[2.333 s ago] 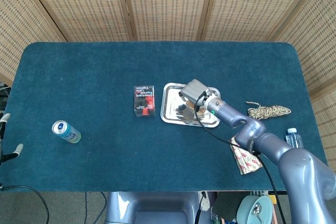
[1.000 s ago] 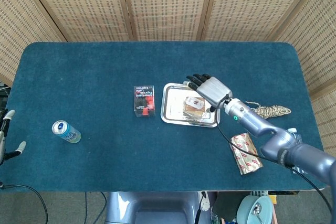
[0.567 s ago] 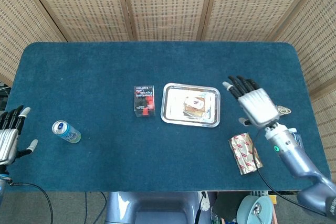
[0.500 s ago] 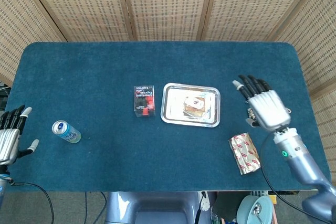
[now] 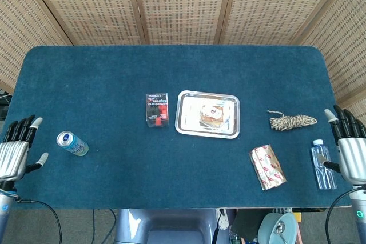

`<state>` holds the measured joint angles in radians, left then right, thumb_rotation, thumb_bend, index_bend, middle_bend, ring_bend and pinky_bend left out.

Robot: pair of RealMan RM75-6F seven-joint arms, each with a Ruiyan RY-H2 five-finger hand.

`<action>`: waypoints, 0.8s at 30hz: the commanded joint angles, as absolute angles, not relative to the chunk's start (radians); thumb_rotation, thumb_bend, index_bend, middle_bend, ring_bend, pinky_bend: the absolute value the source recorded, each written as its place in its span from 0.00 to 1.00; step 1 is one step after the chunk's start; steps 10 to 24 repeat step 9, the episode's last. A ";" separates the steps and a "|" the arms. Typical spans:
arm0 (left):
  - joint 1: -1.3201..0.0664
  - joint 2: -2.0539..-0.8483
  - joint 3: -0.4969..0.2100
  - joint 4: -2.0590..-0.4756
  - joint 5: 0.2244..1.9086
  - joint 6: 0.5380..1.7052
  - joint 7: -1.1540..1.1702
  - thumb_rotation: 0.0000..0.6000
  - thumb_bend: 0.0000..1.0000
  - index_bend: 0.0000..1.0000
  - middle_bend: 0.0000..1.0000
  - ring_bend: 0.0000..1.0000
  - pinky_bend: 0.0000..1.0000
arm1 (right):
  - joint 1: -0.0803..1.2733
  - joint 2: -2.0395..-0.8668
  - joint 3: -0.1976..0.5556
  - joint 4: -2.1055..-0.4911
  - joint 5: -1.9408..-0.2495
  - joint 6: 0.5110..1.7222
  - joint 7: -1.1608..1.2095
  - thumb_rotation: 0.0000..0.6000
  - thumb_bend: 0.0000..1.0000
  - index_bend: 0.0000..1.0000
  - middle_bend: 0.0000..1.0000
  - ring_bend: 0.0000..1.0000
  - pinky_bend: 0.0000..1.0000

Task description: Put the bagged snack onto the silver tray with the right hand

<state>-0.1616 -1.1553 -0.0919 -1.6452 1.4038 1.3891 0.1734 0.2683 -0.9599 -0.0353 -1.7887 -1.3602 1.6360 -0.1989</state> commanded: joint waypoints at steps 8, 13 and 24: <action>-0.158 -1.170 -0.079 -1.632 1.422 1.403 0.159 1.00 0.32 0.00 0.00 0.00 0.00 | 0.207 -1.028 -0.034 -1.712 -1.390 1.635 -0.159 1.00 0.10 0.04 0.00 0.00 0.14; -0.155 -1.170 -0.076 -1.632 1.427 1.409 0.158 1.00 0.32 0.00 0.00 0.00 0.00 | 0.204 -1.029 -0.033 -1.712 -1.394 1.637 -0.161 1.00 0.10 0.04 0.00 0.00 0.14; -0.155 -1.170 -0.076 -1.632 1.427 1.409 0.158 1.00 0.32 0.00 0.00 0.00 0.00 | 0.204 -1.029 -0.033 -1.712 -1.394 1.637 -0.161 1.00 0.10 0.04 0.00 0.00 0.14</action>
